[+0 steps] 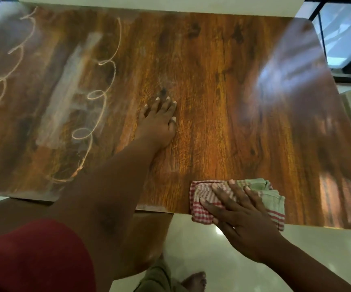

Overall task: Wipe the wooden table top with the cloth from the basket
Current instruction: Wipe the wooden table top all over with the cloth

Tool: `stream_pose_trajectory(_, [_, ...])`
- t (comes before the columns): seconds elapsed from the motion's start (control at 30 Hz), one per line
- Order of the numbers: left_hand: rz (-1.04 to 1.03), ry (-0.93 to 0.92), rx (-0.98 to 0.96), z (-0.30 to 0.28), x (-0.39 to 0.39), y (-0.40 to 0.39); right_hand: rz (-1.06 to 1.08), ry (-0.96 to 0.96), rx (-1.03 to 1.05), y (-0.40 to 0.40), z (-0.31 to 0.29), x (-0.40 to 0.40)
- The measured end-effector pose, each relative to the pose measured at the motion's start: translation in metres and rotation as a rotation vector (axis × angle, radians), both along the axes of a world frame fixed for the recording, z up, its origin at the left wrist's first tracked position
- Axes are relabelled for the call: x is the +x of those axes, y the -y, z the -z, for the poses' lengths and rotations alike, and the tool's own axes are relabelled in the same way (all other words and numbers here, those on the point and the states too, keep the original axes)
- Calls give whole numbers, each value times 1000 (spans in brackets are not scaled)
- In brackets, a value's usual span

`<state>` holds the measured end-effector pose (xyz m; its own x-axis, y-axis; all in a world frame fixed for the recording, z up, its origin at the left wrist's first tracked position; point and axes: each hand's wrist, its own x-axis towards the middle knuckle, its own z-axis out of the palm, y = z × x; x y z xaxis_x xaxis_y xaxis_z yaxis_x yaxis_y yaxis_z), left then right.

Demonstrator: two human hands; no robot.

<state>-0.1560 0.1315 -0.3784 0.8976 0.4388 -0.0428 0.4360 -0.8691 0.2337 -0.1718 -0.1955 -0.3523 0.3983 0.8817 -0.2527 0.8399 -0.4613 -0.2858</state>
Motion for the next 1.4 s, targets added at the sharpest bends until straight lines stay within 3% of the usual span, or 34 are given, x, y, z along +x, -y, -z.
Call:
stream_pose_trajectory(0.13, [0, -10, 8, 1, 0, -1, 44, -33, 15, -25, 5, -8])
stream_pose_trajectory(0.37, [16, -17, -11, 0, 1, -1, -131, -17, 46, -132, 5, -37])
stream_pose_trajectory(0.77, [43, 2, -79, 3, 0, -4, -18, 45, -45, -102, -20, -33])
stream_pose_trajectory(1.1, [47, 23, -65, 8, 0, -5, -159, 22, -124, -202, -7, -47])
stream_pose_trajectory(1.23, [52, 8, -88, 6, 1, -7, -300, 45, -155, -183, -12, -47])
stream_pose_trajectory(1.4, [132, -64, -203, -4, -2, -18, -282, 21, -140, -129, -19, -16])
